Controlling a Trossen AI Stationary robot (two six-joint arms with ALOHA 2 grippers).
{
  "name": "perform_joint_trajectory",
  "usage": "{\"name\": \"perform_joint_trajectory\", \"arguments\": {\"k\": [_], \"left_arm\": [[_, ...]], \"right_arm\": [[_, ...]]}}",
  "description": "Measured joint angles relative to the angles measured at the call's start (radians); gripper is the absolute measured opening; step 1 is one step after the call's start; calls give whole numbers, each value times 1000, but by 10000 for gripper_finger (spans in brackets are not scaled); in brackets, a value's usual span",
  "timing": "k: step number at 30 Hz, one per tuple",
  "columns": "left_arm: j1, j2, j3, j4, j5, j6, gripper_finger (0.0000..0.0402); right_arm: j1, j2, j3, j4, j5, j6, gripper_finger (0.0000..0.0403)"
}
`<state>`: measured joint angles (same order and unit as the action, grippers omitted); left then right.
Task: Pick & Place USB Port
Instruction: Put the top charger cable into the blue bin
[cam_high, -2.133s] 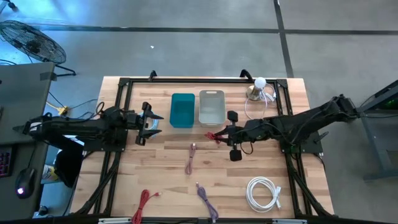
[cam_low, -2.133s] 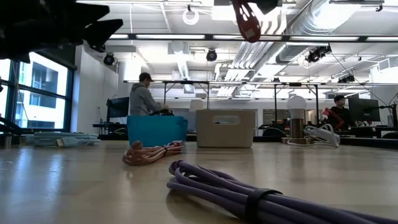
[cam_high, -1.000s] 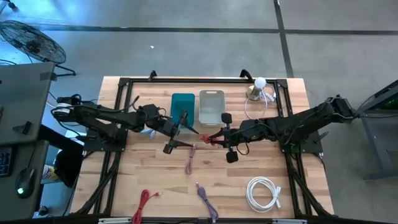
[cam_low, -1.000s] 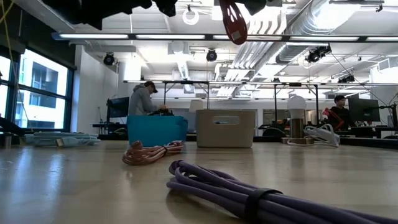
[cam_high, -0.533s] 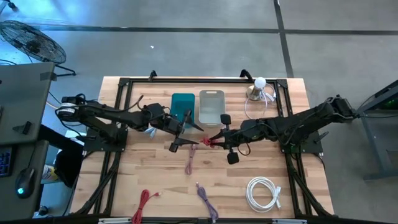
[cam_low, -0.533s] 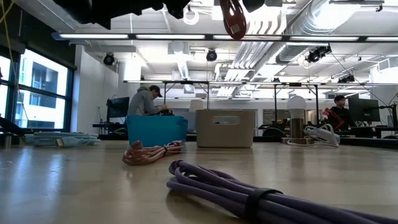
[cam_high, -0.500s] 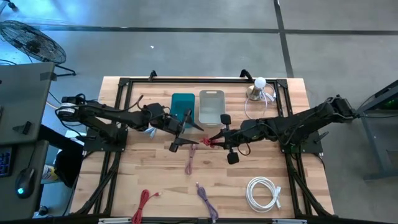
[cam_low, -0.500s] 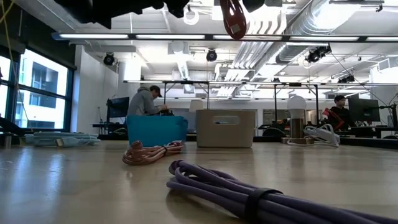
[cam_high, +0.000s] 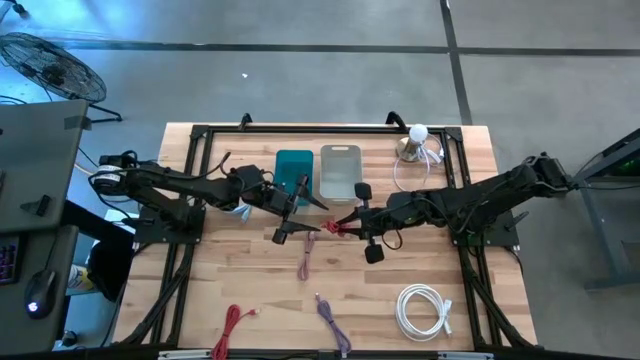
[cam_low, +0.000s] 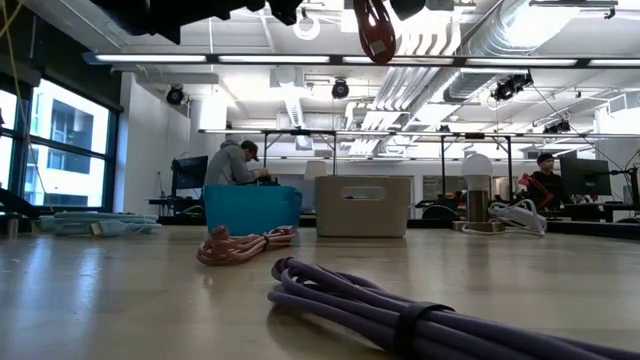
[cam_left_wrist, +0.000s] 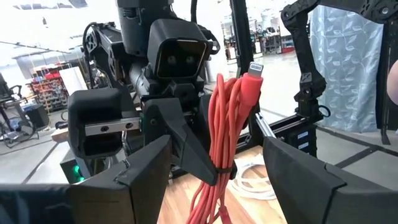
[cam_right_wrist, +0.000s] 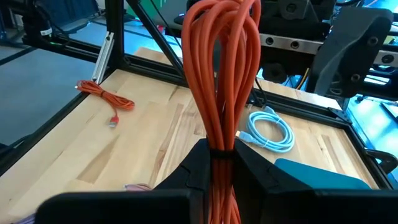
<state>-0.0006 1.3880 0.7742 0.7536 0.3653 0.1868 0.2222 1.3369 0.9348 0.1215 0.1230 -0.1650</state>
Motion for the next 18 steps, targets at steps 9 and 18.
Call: {"name": "perform_joint_trajectory", "arguments": {"k": [9, 18], "left_arm": [[0, 0, 0, 7, 0, 0, 248], [0, 91, 48, 51, 27, -23, 248]], "right_arm": [[-16, 0, 0, 0, -6, 1, 34], [-26, 0, 0, 3, -22, 3, 34]]}}
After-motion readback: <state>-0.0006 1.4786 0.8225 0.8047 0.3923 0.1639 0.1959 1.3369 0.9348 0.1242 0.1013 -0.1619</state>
